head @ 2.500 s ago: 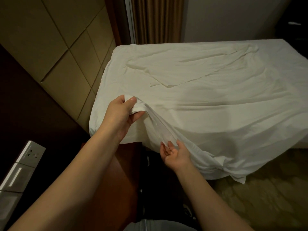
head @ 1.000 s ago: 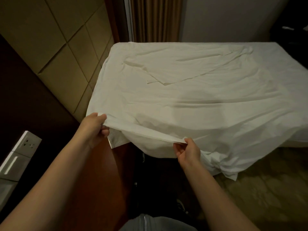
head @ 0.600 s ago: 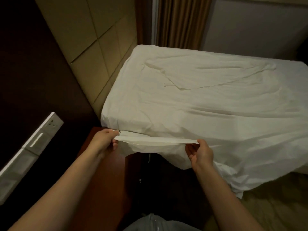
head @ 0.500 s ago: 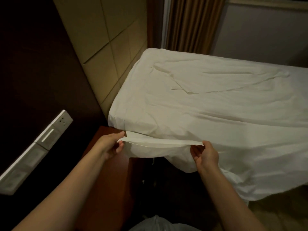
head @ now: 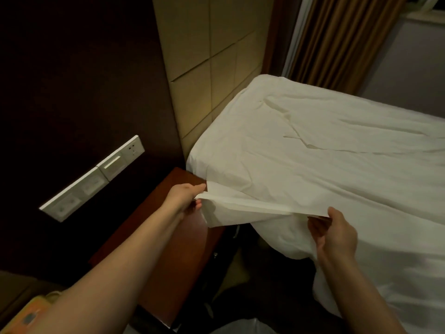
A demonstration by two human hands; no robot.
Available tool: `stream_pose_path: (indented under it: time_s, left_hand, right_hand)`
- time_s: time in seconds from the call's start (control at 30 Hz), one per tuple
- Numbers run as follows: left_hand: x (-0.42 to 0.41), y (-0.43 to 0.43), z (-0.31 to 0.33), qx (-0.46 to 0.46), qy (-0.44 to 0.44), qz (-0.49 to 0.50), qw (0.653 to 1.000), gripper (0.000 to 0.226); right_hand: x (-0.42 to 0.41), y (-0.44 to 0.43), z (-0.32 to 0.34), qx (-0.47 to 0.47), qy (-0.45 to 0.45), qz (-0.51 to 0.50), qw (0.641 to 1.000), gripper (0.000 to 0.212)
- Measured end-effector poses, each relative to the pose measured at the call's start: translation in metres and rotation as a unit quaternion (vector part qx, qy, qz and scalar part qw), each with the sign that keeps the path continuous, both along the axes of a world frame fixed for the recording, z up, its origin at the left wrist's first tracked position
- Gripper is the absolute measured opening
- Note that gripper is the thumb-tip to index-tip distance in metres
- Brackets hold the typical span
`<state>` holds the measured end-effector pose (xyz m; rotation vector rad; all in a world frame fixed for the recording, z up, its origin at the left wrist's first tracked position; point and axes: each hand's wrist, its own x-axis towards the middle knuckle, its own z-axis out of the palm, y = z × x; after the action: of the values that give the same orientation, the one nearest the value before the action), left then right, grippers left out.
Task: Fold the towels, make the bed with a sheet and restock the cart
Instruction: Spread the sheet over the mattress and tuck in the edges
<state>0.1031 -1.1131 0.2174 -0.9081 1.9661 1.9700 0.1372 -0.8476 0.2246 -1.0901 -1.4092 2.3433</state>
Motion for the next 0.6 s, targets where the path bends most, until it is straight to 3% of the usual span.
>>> stream_pose_path:
  time_s: [0.3,0.6]
  left_hand:
    - [0.006,0.002,0.017,-0.035,0.005,-0.025,0.999,0.024]
    - [0.003,0.015,0.022,-0.11,0.039,-0.089,0.989,0.024]
  right_hand:
    - [-0.002,0.01,0.001,0.025,0.016,0.032,0.999,0.018]
    - [-0.005,0.019,-0.007,-0.016,0.007,-0.047,0.999,0.025]
